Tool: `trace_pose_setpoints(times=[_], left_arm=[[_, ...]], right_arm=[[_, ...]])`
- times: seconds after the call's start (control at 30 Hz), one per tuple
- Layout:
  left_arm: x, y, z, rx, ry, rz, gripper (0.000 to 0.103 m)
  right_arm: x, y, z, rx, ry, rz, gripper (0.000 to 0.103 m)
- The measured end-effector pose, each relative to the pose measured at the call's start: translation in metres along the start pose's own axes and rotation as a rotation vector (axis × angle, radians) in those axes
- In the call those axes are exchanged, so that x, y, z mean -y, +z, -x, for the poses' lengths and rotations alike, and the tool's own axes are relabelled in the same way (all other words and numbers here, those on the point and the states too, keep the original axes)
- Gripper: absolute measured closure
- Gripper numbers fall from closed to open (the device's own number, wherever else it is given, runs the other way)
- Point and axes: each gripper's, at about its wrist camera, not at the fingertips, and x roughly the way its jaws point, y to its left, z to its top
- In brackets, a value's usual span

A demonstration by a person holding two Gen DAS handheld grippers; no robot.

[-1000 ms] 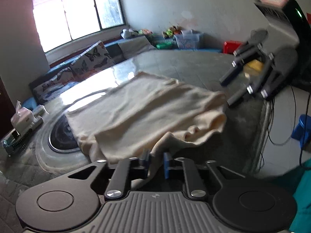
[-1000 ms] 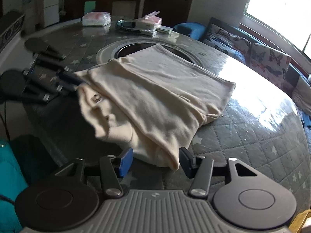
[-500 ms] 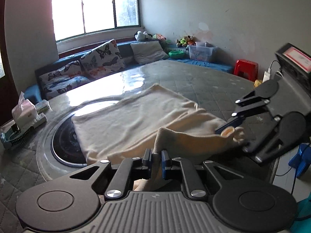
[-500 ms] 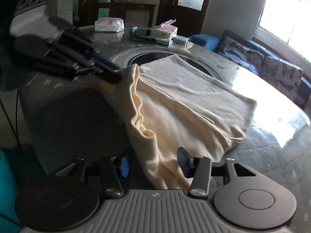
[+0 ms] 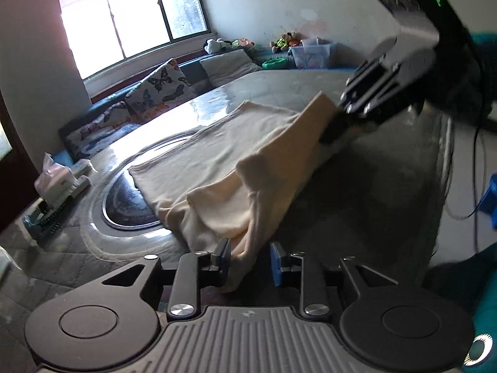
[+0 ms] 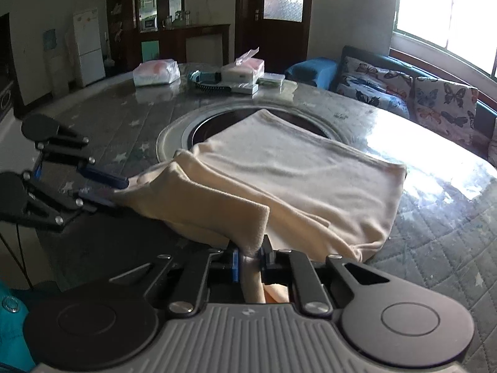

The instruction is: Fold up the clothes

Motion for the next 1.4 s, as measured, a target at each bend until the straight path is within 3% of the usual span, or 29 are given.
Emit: trace_pose_setpoints(times=[0.03, 0.1, 0.17, 0.47, 0.8, 1.1, 1.4], left_arm=[[0.001, -0.001, -0.001, -0.001, 0.012, -0.013, 0.075], [0.001, -0.002, -0.001, 0.007, 0.026, -0.015, 0.09], [0.001, -0.001, 0.001, 0.023, 0.036, -0.014, 0.093], [-0.005, 0.009, 0.042, 0.099, 0.021, 0.051, 0.094], [0.018, -0.002, 0.105, 0.119, -0.041, 0.076, 0.094], [0.001, 0.012, 0.097, 0.161, -0.024, 0.13, 0.094], [-0.051, 0.055, 0.04, 0.173, 0.007, 0.206, 0.094]], right_arm=[[-0.001, 0.0, 0.001, 0.004, -0.003, -0.001, 0.093], [-0.003, -0.001, 0.002, 0.015, -0.012, -0.003, 0.093], [-0.006, -0.003, 0.006, 0.036, -0.024, -0.009, 0.093], [-0.017, -0.004, 0.047, 0.12, -0.041, 0.017, 0.094], [-0.056, -0.025, 0.104, 0.126, 0.001, 0.061, 0.094], [-0.047, -0.012, 0.103, 0.126, -0.019, 0.058, 0.094], [0.005, 0.038, 0.057, 0.084, -0.019, 0.04, 0.094]])
